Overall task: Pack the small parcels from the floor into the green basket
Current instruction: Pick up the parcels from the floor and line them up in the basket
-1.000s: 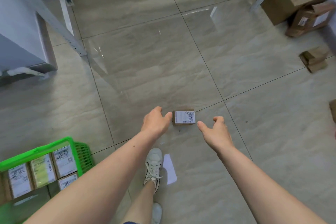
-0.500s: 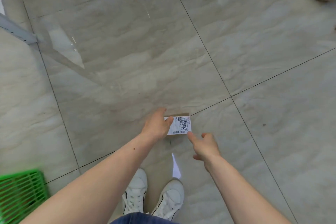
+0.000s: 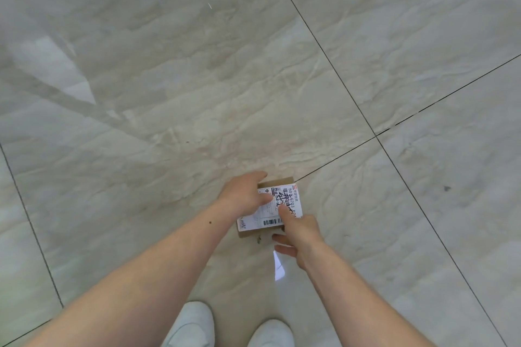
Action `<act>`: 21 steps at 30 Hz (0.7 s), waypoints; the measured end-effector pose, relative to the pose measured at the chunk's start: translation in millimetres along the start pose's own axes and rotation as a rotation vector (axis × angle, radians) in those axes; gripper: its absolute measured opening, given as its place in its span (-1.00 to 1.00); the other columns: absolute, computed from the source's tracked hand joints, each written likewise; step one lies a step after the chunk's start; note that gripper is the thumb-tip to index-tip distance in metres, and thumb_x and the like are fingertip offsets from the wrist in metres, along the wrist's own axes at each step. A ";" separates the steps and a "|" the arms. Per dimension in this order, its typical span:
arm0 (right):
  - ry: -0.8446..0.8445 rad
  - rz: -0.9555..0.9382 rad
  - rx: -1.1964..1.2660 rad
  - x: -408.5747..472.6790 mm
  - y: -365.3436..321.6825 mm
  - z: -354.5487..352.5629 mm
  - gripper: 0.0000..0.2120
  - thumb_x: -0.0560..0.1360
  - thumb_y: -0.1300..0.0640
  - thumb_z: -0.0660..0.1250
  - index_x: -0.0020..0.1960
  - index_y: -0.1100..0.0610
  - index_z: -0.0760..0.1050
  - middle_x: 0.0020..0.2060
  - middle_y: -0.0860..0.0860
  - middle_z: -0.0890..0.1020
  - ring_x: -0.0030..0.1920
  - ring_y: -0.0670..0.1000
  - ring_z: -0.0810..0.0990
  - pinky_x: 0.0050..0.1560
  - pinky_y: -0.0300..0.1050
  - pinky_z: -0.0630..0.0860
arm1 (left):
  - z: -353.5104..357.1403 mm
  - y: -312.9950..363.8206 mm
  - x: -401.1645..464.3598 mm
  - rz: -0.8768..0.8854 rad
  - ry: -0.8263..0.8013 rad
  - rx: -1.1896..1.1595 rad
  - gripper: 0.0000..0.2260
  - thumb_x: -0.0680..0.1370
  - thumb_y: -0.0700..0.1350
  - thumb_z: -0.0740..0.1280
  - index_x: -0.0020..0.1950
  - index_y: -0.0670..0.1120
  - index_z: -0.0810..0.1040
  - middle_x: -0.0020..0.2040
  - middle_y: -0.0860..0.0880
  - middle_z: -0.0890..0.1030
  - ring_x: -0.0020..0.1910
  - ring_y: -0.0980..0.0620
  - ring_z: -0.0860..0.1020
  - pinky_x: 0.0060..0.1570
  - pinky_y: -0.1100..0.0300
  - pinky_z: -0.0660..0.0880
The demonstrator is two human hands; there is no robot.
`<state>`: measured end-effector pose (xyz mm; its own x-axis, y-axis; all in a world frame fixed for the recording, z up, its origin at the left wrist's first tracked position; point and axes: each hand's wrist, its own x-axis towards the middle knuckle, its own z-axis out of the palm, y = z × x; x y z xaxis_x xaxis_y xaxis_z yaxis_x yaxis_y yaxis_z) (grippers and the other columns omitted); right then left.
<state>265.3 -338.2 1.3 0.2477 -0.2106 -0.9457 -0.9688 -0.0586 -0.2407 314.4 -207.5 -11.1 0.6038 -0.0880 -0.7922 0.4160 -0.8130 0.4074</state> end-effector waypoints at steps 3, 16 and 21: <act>0.070 -0.035 0.015 2.0 0.9 0.4 -0.65 0.53 0.01 0.29 0.22 0.21 0.45 -0.02 0.14 0.66 -0.06 0.17 0.70 -0.27 -0.01 0.65 | -3.9 1.3 -7.7 0.027 0.032 -0.029 -0.54 0.54 -0.03 0.34 0.44 0.02 0.40 0.41 0.03 0.47 0.37 -0.01 0.44 0.34 0.06 0.37; 0.232 -0.316 -0.139 -176.9 -66.0 -26.8 -0.60 0.54 -0.05 0.31 0.34 0.01 0.36 -0.05 0.01 0.65 0.00 0.08 0.59 0.05 -0.06 0.50 | -87.9 49.8 -165.3 0.012 0.206 -0.478 -0.96 0.51 -0.07 0.34 -0.13 0.04 0.59 -0.06 -0.02 0.66 0.01 -0.10 0.62 0.05 -0.06 0.56; 0.212 -0.371 -0.136 -277.9 -95.2 -27.0 -0.45 0.54 -0.03 0.33 0.45 0.04 0.23 0.07 -0.01 0.59 -0.03 0.01 0.53 -0.01 -0.14 0.36 | -137.1 67.9 -244.9 0.036 0.246 -0.462 -0.86 0.51 -0.04 0.31 -0.03 -0.05 0.62 -0.09 -0.05 0.68 -0.02 -0.14 0.61 -0.01 -0.07 0.55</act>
<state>288.8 -300.4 292.9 0.5872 -0.3458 -0.7319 -0.8086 -0.2930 -0.5103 287.9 -162.2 272.9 0.7419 0.0719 -0.6667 0.6152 -0.4687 0.6340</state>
